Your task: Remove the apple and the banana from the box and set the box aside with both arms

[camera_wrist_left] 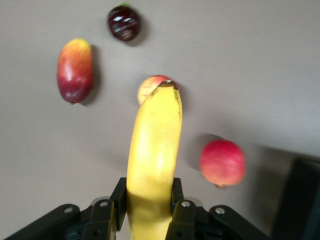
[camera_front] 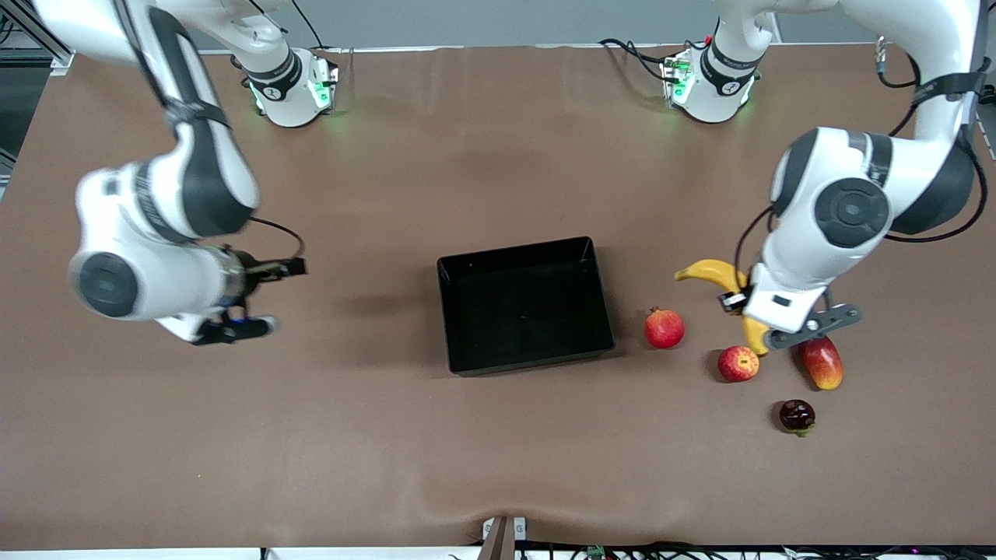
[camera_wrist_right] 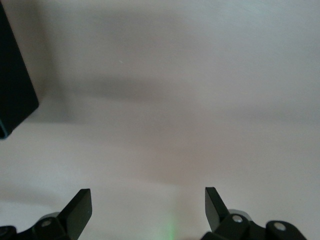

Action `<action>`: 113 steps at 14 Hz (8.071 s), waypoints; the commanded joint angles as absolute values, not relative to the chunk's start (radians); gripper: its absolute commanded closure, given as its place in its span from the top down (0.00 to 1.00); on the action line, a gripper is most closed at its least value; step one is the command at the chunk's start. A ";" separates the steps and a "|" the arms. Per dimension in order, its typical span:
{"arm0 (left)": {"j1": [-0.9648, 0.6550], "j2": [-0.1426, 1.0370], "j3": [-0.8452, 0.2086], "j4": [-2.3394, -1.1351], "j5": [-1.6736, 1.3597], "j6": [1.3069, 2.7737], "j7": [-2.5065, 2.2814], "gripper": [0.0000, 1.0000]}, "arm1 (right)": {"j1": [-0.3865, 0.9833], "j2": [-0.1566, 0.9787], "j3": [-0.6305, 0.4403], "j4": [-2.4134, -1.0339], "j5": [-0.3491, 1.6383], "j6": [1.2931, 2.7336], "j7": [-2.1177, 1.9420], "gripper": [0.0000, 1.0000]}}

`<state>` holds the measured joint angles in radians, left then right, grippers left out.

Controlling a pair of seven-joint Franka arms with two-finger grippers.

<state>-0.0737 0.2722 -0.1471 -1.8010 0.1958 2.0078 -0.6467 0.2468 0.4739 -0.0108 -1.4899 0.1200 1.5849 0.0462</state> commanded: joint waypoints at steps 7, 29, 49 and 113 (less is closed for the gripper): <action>0.089 0.326 -0.153 -2.177 0.179 2.519 -0.646 0.00 | 0.383 0.620 -0.018 -1.450 0.164 1.850 0.032 1.00; 0.187 0.443 -0.153 -2.174 0.261 2.615 -0.219 0.28 | 0.621 0.762 -0.020 -1.457 0.170 2.246 0.189 1.00; 0.184 0.072 -0.282 -1.407 0.143 1.549 -0.224 1.00 | 0.623 0.759 -0.021 -1.466 0.158 2.214 0.179 0.00; 0.011 -0.114 -0.127 -1.583 0.043 1.437 -0.215 1.00 | 0.052 -0.032 -0.097 -1.613 -0.034 1.571 0.038 1.00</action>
